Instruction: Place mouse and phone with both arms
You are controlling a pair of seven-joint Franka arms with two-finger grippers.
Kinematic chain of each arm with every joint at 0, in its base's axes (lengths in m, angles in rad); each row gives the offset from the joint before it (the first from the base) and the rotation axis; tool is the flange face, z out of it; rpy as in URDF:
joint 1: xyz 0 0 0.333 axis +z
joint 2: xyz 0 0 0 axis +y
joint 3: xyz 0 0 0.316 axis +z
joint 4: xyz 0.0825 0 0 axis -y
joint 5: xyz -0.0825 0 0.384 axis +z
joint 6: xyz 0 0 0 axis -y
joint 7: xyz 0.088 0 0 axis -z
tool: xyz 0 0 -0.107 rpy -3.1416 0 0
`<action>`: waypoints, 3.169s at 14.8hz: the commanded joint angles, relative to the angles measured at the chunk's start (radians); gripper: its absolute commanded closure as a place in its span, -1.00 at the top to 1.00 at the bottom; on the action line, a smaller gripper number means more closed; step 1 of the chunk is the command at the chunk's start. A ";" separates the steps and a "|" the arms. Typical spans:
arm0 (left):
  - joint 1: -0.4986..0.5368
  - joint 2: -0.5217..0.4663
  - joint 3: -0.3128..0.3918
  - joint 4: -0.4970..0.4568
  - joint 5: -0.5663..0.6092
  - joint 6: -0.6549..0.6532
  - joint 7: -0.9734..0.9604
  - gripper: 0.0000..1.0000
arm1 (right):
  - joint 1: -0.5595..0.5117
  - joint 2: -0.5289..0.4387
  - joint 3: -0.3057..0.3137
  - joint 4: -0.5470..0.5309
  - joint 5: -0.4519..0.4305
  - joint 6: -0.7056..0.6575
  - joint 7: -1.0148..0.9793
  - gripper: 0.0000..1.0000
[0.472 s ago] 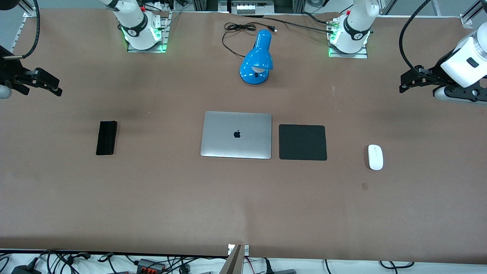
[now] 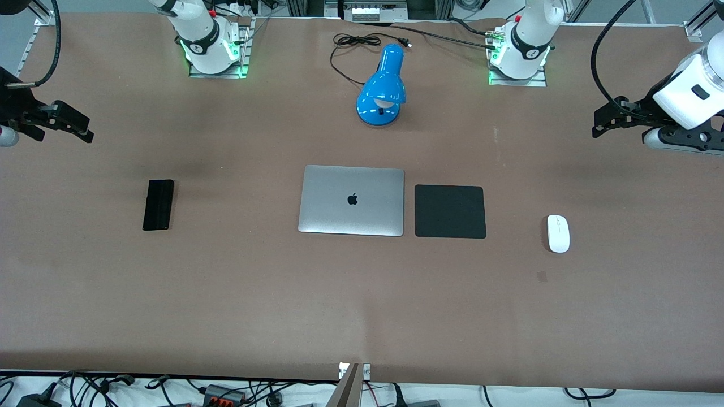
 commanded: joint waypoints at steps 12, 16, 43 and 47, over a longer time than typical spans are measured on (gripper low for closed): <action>0.002 -0.002 0.000 0.017 0.024 -0.021 -0.009 1.00 | 0.009 0.096 0.006 -0.030 -0.016 0.062 0.009 1.00; 0.003 -0.001 0.003 0.017 0.023 -0.020 -0.009 1.00 | 0.011 0.150 0.007 -0.030 -0.021 0.091 0.010 1.00; 0.123 0.568 0.015 -0.266 0.122 0.838 0.105 1.00 | -0.118 0.552 -0.002 -0.270 -0.013 0.601 -0.165 1.00; 0.121 0.570 0.015 -0.329 0.122 0.957 0.103 1.00 | -0.116 0.579 0.000 -0.272 0.027 0.618 -0.140 1.00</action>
